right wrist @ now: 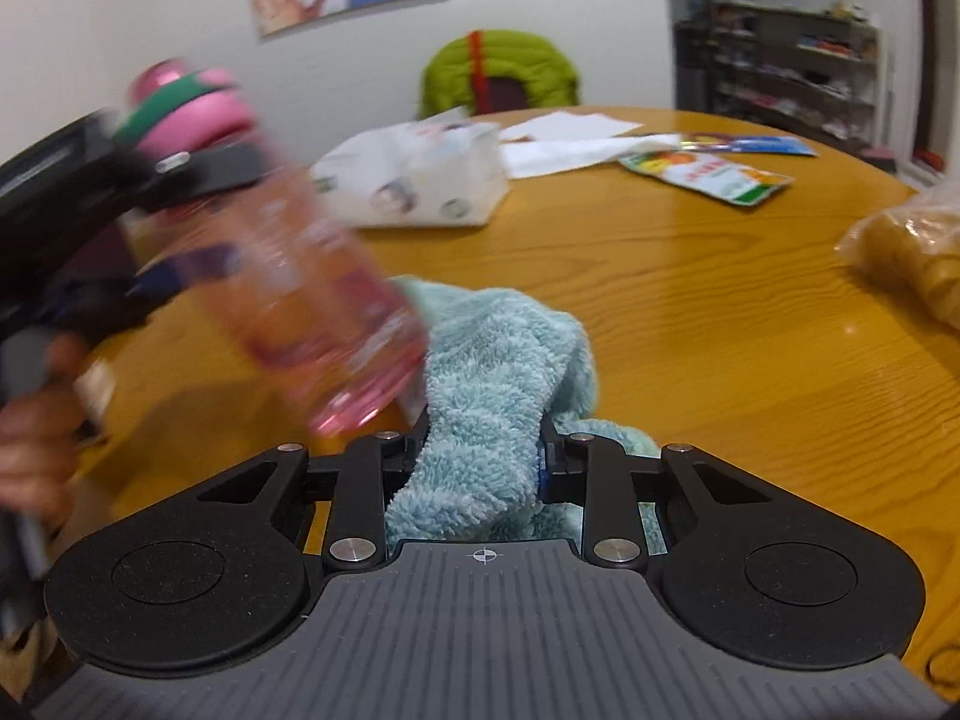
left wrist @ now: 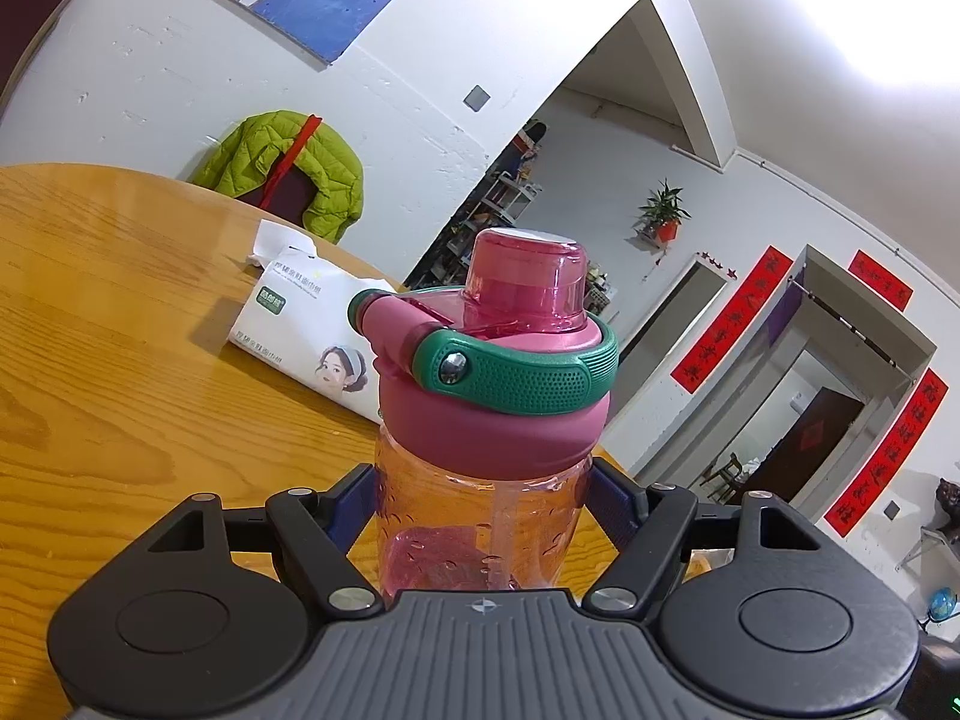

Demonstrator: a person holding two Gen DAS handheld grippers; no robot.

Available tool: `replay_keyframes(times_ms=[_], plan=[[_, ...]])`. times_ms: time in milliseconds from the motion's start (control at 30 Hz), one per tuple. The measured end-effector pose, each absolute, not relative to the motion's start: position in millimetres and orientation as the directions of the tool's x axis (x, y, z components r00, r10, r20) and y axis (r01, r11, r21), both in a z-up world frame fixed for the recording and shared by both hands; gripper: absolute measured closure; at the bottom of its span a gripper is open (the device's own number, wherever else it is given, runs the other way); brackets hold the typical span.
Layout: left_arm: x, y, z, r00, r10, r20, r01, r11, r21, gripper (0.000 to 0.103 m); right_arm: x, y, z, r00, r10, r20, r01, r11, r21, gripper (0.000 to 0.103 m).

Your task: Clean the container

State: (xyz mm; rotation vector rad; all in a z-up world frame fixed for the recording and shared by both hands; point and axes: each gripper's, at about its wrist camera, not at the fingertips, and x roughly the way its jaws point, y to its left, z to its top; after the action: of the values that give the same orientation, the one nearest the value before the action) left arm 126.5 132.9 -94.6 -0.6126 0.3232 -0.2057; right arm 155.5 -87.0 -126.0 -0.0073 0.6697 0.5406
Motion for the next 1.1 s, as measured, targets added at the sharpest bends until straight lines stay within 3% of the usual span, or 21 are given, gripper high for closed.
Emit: replay_keyframes(times_ms=[167,367,867,1100], plan=[[126.8,132.5,-94.6,0.93,-0.282,-0.235,0.095,0.802,-0.59,0.03,126.2,-79.6,-123.5,0.521,0.614,-0.593,-0.632,0.745,0.216,0.074],[128.4,133.3,-95.6,0.93,-0.285,-0.233,0.097,0.8,-0.592,0.03,161.4,-92.8,-126.6,0.639,0.491,-0.592,-0.5,0.85,0.165,0.074],[129.3,139.1,-96.5,0.933,-0.263,-0.245,0.064,0.793,-0.606,0.031,126.7,-69.5,-109.1,0.392,0.713,-0.581,-0.675,0.652,0.344,0.074],[128.6,136.9,-95.0,0.934,-0.257,-0.247,0.069,0.81,-0.583,0.032,150.5,-91.0,-111.9,0.515,0.618,-0.593,-0.572,0.764,0.299,0.075]])
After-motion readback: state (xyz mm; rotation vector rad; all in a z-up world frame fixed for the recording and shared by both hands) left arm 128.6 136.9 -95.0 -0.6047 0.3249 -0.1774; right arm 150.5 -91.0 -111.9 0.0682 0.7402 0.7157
